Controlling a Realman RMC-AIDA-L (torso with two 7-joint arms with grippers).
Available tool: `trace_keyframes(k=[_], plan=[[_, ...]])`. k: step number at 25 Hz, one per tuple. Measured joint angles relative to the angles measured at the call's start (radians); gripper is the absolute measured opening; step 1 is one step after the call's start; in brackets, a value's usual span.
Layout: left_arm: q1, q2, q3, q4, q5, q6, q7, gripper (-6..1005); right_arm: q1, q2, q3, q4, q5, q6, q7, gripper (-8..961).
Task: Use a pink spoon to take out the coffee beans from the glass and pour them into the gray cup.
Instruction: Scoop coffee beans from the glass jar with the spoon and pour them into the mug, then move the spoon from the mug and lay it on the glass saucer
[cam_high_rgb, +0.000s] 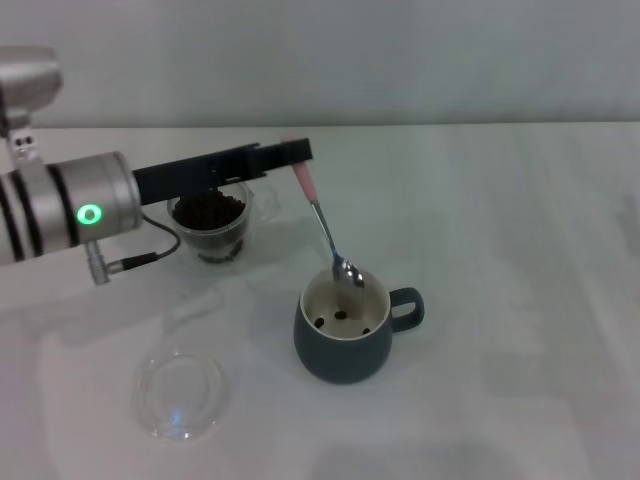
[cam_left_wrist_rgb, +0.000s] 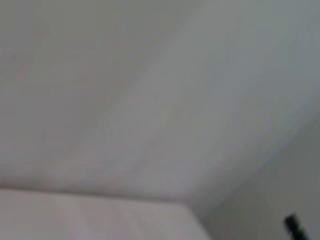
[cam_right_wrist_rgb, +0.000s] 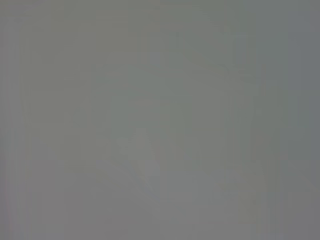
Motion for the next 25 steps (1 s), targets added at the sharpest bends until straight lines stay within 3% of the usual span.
trace_keyframes(k=[6, 12, 19, 25], plan=[[0.102, 0.012, -0.002, 0.000, -0.189, -0.081, 0.000, 135, 0.003, 0.000, 0.000, 0.000, 0.000, -0.003, 0.000, 840], [0.293, 0.024, -0.005, -0.001, -0.384, -0.158, 0.022, 136, 0.005, 0.000, 0.000, -0.001, 0.000, -0.004, 0.000, 841], [0.474, 0.024, -0.005, -0.012, -0.457, -0.190, 0.060, 151, 0.010, 0.000, 0.000, -0.009, 0.000, -0.004, 0.000, 841], [0.541, 0.046, -0.005, -0.124, -0.451, -0.173, 0.129, 163, 0.011, -0.002, 0.006, -0.013, 0.000, -0.004, 0.003, 841]])
